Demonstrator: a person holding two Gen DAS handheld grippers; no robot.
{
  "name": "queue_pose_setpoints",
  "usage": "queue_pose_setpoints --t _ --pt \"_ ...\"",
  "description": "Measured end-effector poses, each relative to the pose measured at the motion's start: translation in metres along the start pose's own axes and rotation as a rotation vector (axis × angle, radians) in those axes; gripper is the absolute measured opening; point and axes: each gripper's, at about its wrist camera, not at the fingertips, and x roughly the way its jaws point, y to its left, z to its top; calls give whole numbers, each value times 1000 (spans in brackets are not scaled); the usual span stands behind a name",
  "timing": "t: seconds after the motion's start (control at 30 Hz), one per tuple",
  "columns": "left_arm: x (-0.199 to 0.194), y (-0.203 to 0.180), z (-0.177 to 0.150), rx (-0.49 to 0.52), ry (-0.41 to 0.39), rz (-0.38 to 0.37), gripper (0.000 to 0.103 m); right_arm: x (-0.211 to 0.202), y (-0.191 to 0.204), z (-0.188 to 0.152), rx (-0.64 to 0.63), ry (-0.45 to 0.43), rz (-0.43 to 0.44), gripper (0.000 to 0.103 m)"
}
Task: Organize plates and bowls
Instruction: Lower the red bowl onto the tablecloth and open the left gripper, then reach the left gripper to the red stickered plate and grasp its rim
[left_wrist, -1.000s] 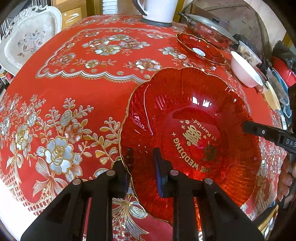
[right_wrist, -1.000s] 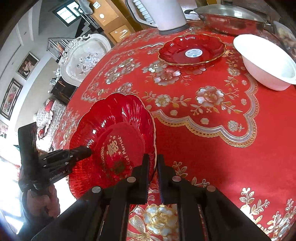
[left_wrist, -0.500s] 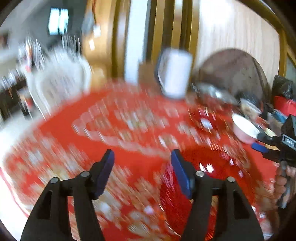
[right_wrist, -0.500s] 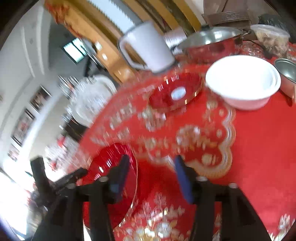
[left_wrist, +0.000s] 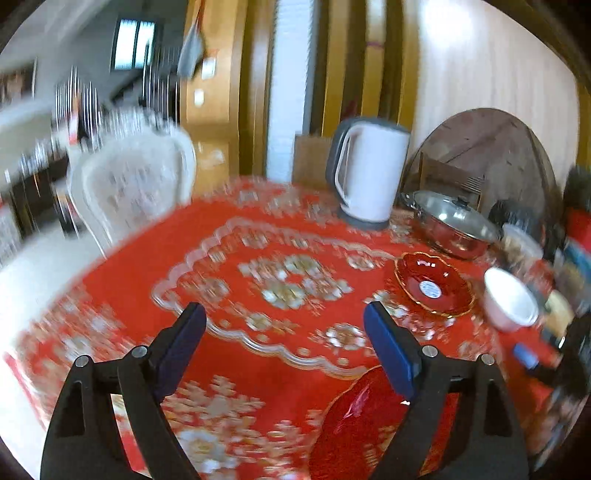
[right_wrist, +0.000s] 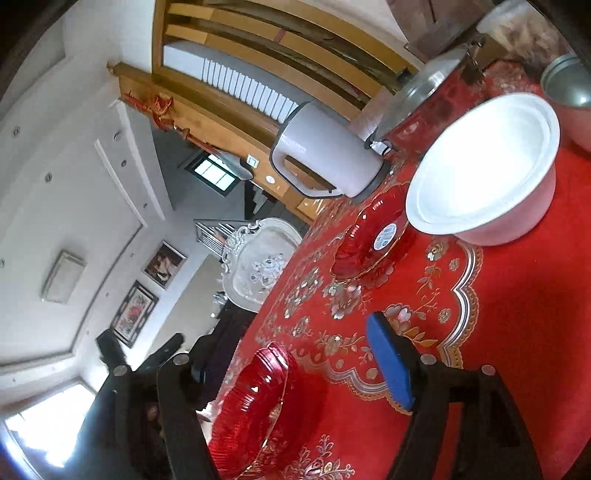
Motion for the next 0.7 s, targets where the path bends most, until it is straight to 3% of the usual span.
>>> queue_pose_setpoints --t 0.1,0.17,0.23,0.3,0.5,0.7 --pt "32 -3 17 5 121 -57 88 -1 -9 2 43 -4 -6 78" --pt "49 -13 25 89 170 23 88 -3 -17 3 70 -8 -8 79" --pt "56 -21 30 151 148 156 88 -5 -21 3 95 -14 -6 81" --pt "54 -27 33 171 111 225 88 -6 -25 3 117 -20 0 82" --pt "33 -37 43 150 -26 321 88 -4 -28 3 137 -12 -7 83" --pt "25 -42 56 168 -65 313 88 0 -24 3 116 -4 -9 83"
